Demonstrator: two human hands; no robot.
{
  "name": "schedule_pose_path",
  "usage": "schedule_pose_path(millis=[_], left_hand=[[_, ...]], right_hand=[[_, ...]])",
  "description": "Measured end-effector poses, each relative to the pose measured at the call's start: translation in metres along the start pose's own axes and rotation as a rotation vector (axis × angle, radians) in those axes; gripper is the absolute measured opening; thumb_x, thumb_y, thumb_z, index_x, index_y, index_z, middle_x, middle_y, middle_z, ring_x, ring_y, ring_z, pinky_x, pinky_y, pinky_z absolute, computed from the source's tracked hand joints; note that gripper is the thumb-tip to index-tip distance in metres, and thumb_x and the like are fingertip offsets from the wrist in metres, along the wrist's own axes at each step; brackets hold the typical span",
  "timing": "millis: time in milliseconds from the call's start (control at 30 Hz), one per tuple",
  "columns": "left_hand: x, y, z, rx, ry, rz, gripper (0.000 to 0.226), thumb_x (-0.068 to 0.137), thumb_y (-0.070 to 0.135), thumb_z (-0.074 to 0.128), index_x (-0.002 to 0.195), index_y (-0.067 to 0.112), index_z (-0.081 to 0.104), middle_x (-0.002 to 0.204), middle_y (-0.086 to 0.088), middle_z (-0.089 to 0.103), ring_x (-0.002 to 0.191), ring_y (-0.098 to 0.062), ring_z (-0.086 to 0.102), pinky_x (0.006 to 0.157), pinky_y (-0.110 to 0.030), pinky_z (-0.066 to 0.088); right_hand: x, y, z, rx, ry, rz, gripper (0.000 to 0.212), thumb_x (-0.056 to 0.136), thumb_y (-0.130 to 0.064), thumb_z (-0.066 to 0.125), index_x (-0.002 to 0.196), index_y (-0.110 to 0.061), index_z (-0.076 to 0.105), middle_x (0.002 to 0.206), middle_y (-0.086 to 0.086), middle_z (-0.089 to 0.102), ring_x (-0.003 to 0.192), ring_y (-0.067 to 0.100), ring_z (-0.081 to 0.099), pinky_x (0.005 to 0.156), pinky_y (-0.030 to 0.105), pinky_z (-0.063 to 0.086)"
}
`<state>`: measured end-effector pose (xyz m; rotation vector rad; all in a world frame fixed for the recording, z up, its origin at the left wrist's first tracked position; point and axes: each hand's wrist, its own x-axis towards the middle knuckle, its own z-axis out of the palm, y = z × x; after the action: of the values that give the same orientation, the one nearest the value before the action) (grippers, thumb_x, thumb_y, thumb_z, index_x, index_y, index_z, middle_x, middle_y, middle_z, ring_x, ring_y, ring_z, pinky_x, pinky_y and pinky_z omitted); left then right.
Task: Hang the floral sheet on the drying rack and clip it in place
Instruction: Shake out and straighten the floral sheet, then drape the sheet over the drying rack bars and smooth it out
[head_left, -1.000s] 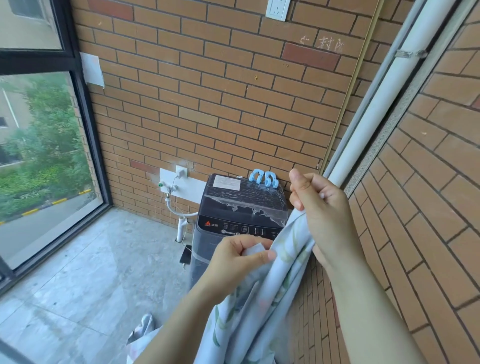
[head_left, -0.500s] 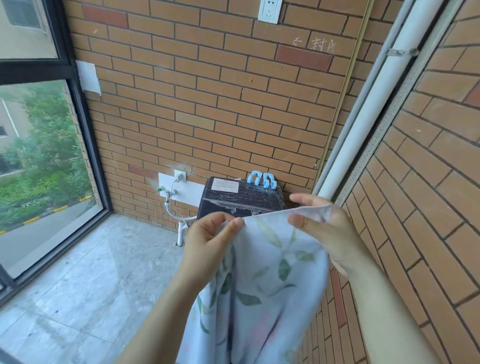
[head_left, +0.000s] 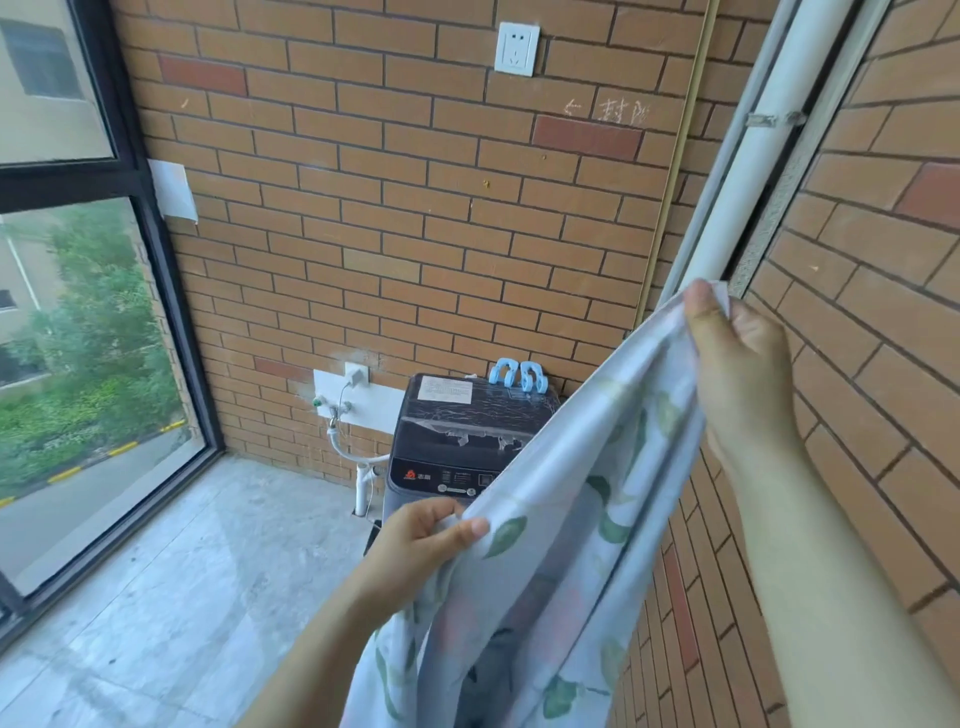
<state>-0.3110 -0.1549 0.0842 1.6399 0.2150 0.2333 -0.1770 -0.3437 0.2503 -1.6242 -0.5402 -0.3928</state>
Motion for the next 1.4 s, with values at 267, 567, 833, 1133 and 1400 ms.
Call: schedule_pose_path(millis=[267, 567, 833, 1133, 1400], left_hand=[[0.007, 0.001, -0.03, 0.174, 0.303, 0.061, 0.036, 0.081, 0.038, 0.07, 0.072, 0.005, 0.058, 0.055, 0.005, 0.045, 0.049, -0.007, 0.037, 0.047, -0.022, 0.029], [-0.011, 0.057, -0.077, 0.413, 0.818, 0.362, 0.026, 0.089, 0.015, 0.061, 0.067, 0.015, 0.048, 0.063, 0.0, 0.05, 0.061, -0.015, 0.045, 0.055, -0.025, 0.035], [-0.039, 0.059, -0.11, 0.614, 0.835, 0.278, 0.026, 0.094, 0.014, 0.053, 0.071, 0.012, 0.041, 0.055, -0.004, 0.042, 0.053, -0.021, 0.039, 0.05, -0.033, 0.03], [-0.079, 0.046, -0.096, 0.4, 1.188, 0.07, 0.027, 0.098, 0.023, 0.048, 0.073, 0.013, 0.047, 0.062, -0.004, 0.049, 0.06, -0.024, 0.045, 0.056, -0.036, 0.032], [-0.147, 0.078, -0.069, 0.359, 1.608, 0.248, 0.019, 0.09, 0.025, 0.064, 0.081, 0.008, 0.061, 0.071, -0.006, 0.06, 0.061, -0.01, 0.051, 0.054, -0.012, 0.037]], right_hand=[[-0.01, 0.021, -0.021, -0.167, 0.008, 0.011, 0.079, 0.079, -0.066, 0.047, 0.082, 0.013, 0.045, 0.066, 0.014, 0.047, 0.061, 0.023, 0.043, 0.063, 0.034, 0.037], [-0.025, 0.038, -0.014, -0.72, -0.334, 0.08, 0.054, 0.095, -0.051, 0.043, 0.056, -0.017, 0.028, 0.051, -0.001, 0.022, 0.047, 0.017, 0.026, 0.052, 0.029, 0.018], [-0.028, 0.025, 0.032, 0.075, -0.556, 0.533, 0.031, 0.097, -0.038, 0.046, 0.102, -0.01, 0.06, 0.086, 0.019, 0.074, 0.074, 0.024, 0.073, 0.064, 0.028, 0.06], [-0.053, 0.021, 0.083, 0.234, -0.482, 0.153, 0.082, 0.079, -0.075, 0.051, 0.092, 0.006, 0.058, 0.101, 0.04, 0.053, 0.1, 0.055, 0.05, 0.09, 0.069, 0.042], [-0.049, -0.01, 0.076, 0.435, -0.737, -0.118, 0.042, 0.091, -0.061, 0.044, 0.118, -0.038, 0.067, 0.112, 0.024, 0.063, 0.104, 0.048, 0.056, 0.094, 0.062, 0.045]])
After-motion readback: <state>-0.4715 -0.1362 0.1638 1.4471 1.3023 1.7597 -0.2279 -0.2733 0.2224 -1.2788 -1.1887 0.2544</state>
